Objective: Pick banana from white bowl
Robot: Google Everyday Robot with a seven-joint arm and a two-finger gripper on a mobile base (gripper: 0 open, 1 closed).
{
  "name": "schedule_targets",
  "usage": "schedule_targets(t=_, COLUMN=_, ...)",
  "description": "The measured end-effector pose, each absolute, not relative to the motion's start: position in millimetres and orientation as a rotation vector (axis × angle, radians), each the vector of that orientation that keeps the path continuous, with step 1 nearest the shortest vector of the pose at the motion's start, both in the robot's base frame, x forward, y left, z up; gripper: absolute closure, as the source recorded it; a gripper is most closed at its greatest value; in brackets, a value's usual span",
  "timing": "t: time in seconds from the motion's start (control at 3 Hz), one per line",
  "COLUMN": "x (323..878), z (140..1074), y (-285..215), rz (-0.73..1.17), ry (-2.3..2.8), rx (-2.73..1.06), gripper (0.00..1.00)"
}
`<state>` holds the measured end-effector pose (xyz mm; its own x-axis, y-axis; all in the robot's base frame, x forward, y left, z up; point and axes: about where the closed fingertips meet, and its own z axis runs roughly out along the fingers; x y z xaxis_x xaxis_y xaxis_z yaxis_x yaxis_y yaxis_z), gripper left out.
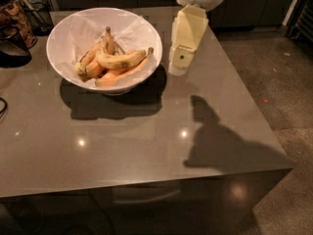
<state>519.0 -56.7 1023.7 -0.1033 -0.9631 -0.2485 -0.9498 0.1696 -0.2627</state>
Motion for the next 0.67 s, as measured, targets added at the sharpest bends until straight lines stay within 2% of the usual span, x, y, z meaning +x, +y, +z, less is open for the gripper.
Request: schedule_targets(t=0.67, x=517.4, z=1026.7, y=9.8, rz=-0.106, ry=1.959, rx=-2.008, gripper=0.0)
